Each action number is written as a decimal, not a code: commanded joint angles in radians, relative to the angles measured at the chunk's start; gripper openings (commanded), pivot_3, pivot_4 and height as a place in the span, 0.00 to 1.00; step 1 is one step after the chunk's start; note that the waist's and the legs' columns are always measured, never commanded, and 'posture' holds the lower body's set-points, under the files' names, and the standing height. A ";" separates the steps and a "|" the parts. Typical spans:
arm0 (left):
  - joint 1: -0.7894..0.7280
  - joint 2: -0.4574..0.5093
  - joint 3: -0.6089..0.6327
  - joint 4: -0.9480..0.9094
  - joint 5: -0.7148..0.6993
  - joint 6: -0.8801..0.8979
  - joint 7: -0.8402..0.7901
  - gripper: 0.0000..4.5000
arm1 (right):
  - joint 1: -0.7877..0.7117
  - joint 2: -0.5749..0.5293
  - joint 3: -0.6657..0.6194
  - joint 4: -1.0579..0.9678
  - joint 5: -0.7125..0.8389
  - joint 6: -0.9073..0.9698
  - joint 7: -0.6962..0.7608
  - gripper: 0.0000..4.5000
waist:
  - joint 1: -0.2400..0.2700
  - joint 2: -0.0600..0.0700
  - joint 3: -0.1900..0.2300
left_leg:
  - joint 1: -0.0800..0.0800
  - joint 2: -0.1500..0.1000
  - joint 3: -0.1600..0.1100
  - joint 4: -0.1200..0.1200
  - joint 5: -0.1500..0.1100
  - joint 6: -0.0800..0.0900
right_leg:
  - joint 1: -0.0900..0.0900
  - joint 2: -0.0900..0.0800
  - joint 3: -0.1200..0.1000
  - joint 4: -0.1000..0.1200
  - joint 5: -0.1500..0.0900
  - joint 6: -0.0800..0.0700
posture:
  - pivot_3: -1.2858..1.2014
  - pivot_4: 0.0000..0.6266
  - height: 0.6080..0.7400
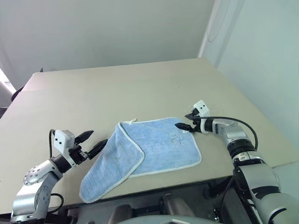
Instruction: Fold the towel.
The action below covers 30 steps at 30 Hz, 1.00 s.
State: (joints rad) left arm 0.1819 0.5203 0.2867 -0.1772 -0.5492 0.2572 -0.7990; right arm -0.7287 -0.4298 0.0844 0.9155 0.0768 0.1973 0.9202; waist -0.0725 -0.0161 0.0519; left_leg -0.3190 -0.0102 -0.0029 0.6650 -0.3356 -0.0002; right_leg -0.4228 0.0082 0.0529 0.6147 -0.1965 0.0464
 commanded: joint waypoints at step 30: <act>-0.240 0.088 -0.565 -0.160 0.315 0.352 0.108 0.96 | -0.049 0.081 -0.016 0.098 -0.069 -0.061 -0.182 0.00 | -0.028 0.000 0.000 | 0.016 0.004 -0.002 0.002 0.000 0.000 | 0.017 0.010 0.007 -0.001 0.001 -0.003 | 0.52 0.00 1.00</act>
State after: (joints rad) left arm -0.0379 0.6111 -0.2655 -0.3426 -0.2646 0.6042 -0.7066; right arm -0.7835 -0.3318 0.0902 1.0202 0.0146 0.1238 0.7794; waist -0.1005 -0.0163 0.0521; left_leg -0.3033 -0.0062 -0.0047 0.6669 -0.3356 -0.0002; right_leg -0.4059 0.0185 0.0602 0.6139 -0.1952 0.0431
